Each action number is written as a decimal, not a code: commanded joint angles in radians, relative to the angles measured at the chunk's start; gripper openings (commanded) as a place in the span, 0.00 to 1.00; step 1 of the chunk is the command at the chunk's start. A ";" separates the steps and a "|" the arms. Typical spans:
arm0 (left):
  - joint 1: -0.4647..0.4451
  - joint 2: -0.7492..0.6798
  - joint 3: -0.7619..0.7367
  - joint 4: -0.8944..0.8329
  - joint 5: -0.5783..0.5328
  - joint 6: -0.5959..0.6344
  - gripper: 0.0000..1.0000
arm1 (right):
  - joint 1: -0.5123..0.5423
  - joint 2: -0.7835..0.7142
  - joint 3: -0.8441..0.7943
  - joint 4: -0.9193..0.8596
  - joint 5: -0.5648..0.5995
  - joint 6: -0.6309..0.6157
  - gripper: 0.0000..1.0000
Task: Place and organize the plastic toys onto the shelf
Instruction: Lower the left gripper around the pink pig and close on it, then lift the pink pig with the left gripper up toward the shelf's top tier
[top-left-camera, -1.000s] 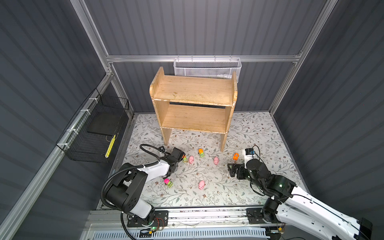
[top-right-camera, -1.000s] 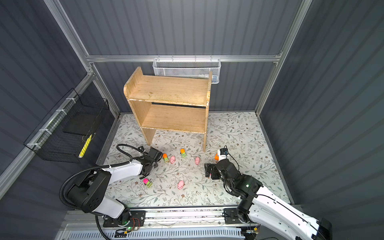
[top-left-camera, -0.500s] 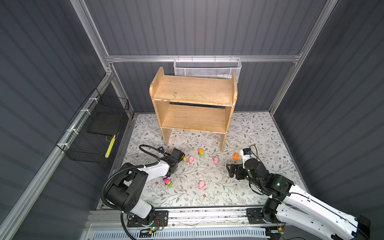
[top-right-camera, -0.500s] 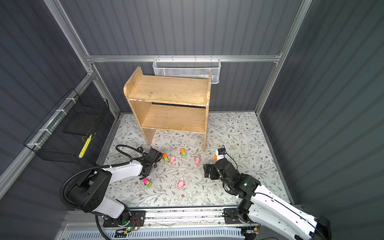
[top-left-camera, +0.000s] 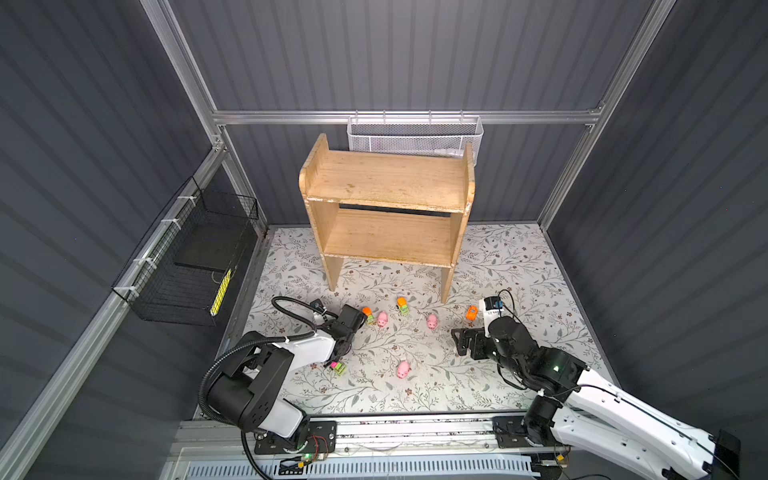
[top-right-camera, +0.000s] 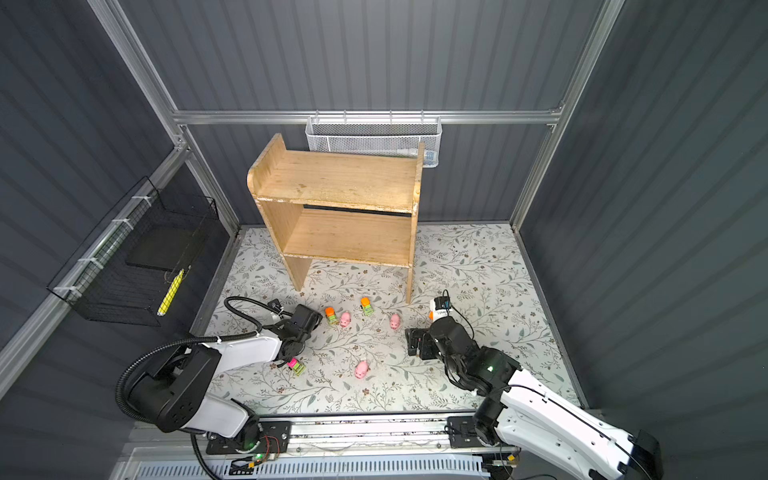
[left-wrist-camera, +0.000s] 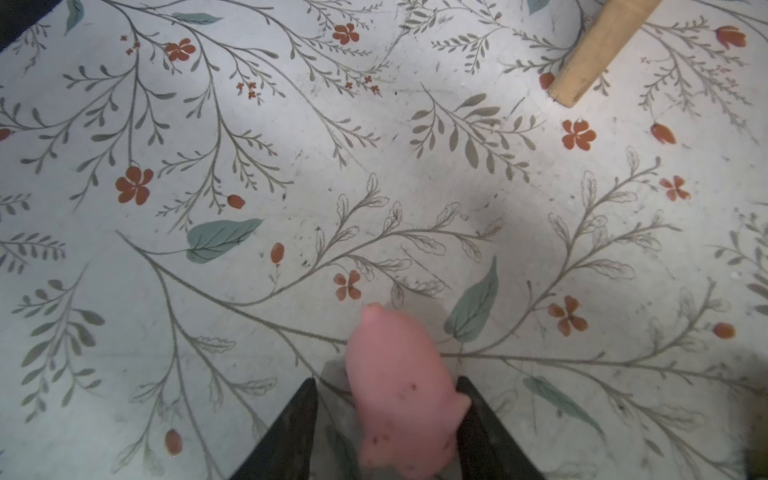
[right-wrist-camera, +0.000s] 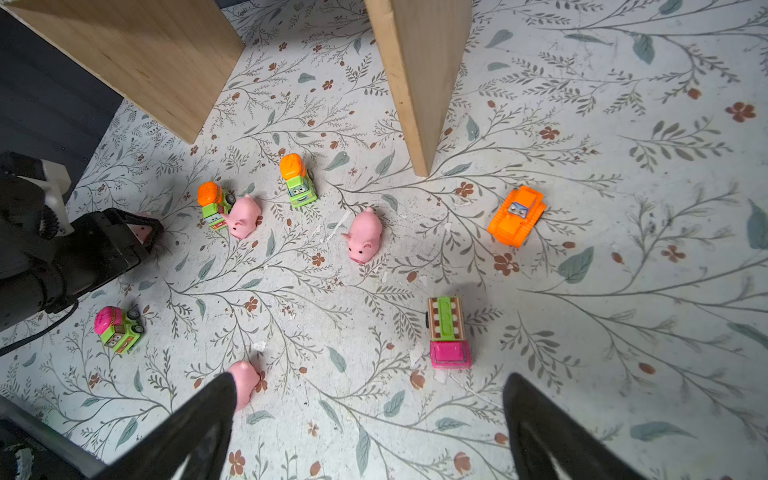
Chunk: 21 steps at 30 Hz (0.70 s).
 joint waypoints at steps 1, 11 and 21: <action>0.006 0.019 0.002 -0.010 -0.026 0.001 0.54 | 0.005 -0.002 0.002 -0.003 0.000 -0.006 0.99; 0.006 0.049 0.029 -0.011 -0.028 0.023 0.32 | 0.005 0.013 0.022 -0.013 -0.020 -0.008 0.99; 0.007 0.027 0.078 -0.110 -0.003 0.060 0.28 | 0.005 0.032 0.041 -0.012 -0.033 -0.010 0.99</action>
